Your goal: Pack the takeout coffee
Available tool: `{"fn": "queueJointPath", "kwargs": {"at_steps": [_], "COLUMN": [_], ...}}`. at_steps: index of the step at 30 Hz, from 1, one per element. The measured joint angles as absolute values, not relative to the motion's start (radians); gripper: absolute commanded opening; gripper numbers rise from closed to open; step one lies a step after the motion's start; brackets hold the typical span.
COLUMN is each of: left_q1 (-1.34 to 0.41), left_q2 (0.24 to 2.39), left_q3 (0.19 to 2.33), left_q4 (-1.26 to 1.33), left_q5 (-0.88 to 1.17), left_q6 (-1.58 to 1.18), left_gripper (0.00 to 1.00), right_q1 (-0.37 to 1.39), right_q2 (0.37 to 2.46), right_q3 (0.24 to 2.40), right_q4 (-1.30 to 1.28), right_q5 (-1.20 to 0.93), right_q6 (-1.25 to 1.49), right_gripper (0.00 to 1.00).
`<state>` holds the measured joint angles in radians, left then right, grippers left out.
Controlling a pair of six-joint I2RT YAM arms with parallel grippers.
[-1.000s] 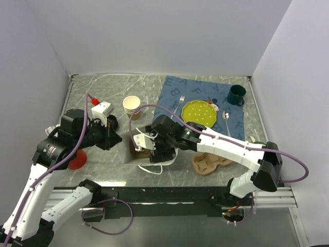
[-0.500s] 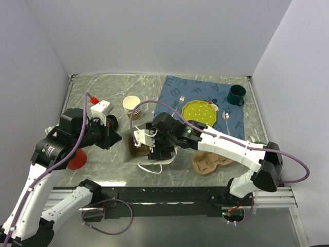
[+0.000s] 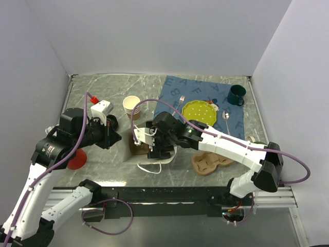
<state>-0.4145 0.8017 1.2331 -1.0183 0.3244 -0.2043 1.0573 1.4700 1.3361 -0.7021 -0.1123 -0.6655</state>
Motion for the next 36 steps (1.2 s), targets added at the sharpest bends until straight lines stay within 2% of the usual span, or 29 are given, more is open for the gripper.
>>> {"fn": "queueJointPath", "kwargs": {"at_steps": [11, 18, 21, 26, 32, 36], "left_q1": [-0.414, -0.414, -0.414, -0.414, -0.414, -0.414], "left_q2": [0.803, 0.802, 0.802, 0.800, 0.788, 0.768], "left_q3": [1.246, 1.246, 1.246, 1.246, 1.245, 1.230], "left_q4": [-1.018, -1.032, -1.050, -1.069, -1.067, -1.058], "left_q5": [0.323, 0.323, 0.323, 0.323, 0.323, 0.324], "left_q6": [-0.205, -0.223, -0.240, -0.263, -0.282, -0.285], "left_gripper": [0.01, 0.01, 0.01, 0.01, 0.01, 0.01], "right_q1": [1.057, 1.055, 1.052, 1.047, 1.047, 1.047], "right_q2": [1.465, 1.448, 1.448, 1.448, 1.448, 1.448], "right_q3": [1.335, 1.333, 1.333, 1.333, 1.333, 1.333], "right_q4": [-0.669, -0.667, -0.668, -0.669, -0.674, -0.674], "right_q5": [-0.086, -0.114, -0.131, -0.157, -0.189, -0.215], "right_q6": [-0.662, -0.646, -0.643, -0.641, -0.644, -0.648], "right_gripper": [0.99, 0.89, 0.81, 0.76, 0.66, 0.55]}}
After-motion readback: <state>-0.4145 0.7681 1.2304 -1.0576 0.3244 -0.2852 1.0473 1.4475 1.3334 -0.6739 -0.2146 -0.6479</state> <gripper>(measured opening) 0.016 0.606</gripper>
